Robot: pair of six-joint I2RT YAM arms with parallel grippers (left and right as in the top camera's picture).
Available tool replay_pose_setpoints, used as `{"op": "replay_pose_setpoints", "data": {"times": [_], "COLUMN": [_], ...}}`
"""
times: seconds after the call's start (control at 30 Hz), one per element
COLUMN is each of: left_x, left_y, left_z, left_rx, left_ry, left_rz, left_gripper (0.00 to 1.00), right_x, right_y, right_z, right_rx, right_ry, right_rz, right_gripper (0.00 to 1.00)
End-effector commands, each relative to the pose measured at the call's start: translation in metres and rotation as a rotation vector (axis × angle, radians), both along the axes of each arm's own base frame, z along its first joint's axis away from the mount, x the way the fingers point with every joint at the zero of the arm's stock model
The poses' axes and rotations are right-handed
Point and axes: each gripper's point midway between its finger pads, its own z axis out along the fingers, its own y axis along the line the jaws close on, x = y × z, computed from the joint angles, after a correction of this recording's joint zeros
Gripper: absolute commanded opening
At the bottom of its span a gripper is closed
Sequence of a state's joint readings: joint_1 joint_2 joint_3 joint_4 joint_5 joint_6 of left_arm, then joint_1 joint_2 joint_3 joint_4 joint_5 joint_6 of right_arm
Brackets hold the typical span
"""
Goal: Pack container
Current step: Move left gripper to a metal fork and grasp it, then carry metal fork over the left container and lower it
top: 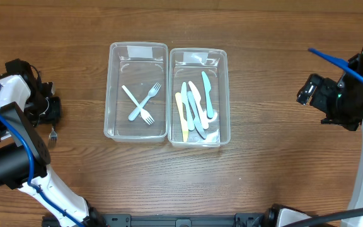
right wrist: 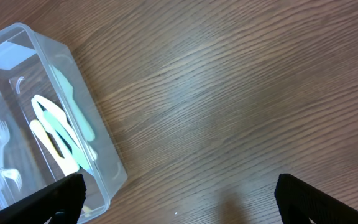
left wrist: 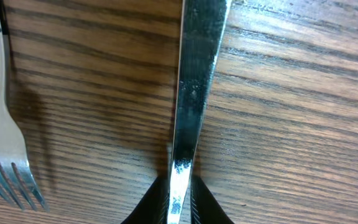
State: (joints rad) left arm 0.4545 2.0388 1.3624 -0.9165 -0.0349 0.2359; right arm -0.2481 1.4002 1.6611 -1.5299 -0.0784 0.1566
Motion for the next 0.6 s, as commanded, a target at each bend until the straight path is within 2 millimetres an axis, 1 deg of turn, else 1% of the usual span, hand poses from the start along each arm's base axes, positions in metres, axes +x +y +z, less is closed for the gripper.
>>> {"op": "replay_pose_setpoints", "data": {"times": [0.0,0.17,0.33,0.37,0.57], "left_x": [-0.0131,-0.0130,-0.0128,-0.0127,-0.0104], "left_y": [-0.0098,-0.0102,-0.0102,-0.0102,-0.0093], "left_z": [-0.0255,-0.0255,-0.0254,-0.0254,-0.0241], "left_rx": [-0.062,-0.062,-0.061,-0.062,-0.057], "left_ry": [0.064,0.064,0.064,0.064,0.056], "left_rz": [0.012,0.011,0.014,0.015,0.029], "left_gripper": [0.13,0.12,0.07,0.04,0.04], "right_x": [0.0003,0.0003,0.0010,0.0009,0.0012], "right_y": [0.0013,0.0013,0.0011,0.0011,0.0011], "right_z": [0.0046,0.0046,0.0049,0.0048,0.0049], "right_rx": [-0.004,-0.004,-0.005,-0.005,-0.005], "right_ry": [-0.021,-0.021,-0.025,-0.024,-0.026], "right_rz": [0.004,0.004,0.004,0.004,0.004], "right_gripper": [1.00,1.00,1.00,1.00,1.00]}}
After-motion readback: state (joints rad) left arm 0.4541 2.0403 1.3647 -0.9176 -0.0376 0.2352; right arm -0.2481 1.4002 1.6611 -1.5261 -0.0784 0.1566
